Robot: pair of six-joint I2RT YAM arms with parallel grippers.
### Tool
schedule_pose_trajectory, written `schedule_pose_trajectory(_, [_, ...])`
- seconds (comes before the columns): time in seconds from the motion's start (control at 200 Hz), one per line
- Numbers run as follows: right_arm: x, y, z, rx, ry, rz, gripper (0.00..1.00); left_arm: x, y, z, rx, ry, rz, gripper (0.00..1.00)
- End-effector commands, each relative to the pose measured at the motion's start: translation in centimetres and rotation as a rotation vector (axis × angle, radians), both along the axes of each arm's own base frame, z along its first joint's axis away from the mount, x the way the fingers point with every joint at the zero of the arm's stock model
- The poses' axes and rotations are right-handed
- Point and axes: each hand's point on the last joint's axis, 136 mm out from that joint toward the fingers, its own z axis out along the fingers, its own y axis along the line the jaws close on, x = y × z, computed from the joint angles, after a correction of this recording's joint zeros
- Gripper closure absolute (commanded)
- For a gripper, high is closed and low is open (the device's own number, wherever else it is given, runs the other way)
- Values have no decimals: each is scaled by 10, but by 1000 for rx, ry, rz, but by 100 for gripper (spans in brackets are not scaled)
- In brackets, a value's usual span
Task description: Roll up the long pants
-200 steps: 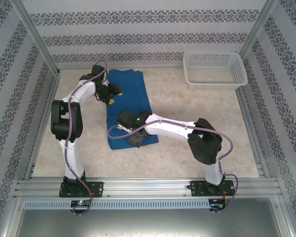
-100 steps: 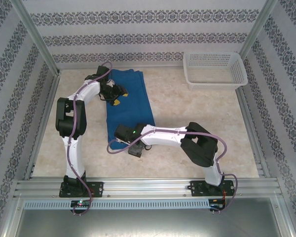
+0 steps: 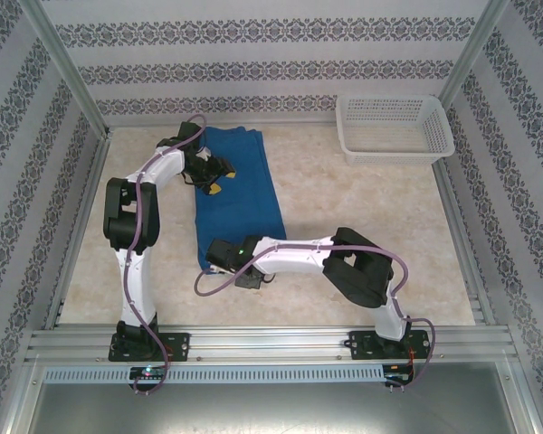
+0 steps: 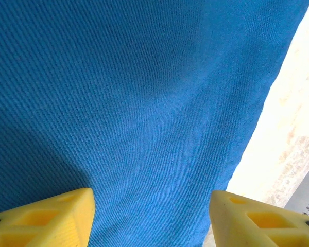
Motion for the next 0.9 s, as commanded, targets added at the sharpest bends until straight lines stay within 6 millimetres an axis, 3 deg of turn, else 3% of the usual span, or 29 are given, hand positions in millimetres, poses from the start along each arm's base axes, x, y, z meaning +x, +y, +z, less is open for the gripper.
schedule_pose_trajectory(0.0, [29, -1, -17, -28, -105, -2, 60, 6, -8, 1, -24, -5, -7, 39])
schedule_pose_trajectory(0.035, [29, 0, -17, -25, -103, 1, 69, 7, -7, 1, -26, -4, -5, 39])
schedule_pose_trajectory(0.065, [28, 2, -17, -22, -98, 4, 96, 7, -8, 2, -26, -4, -7, 39])
schedule_pose_trajectory(0.075, [28, 2, -17, -22, -98, 5, 100, 7, -8, 1, -27, -3, -7, 39])
schedule_pose_trajectory(0.295, [23, 4, 0, -18, -68, 13, 100, 8, -9, 0, -31, 3, -10, 39])
schedule_pose_trajectory(0.709, [-5, 28, 90, 106, 127, 35, 100, 7, -10, -5, -39, 13, -15, 39])
schedule_pose_trajectory(0.894, [-16, 34, 100, 133, 270, 35, 100, 5, -11, -7, -41, 17, -21, 39])
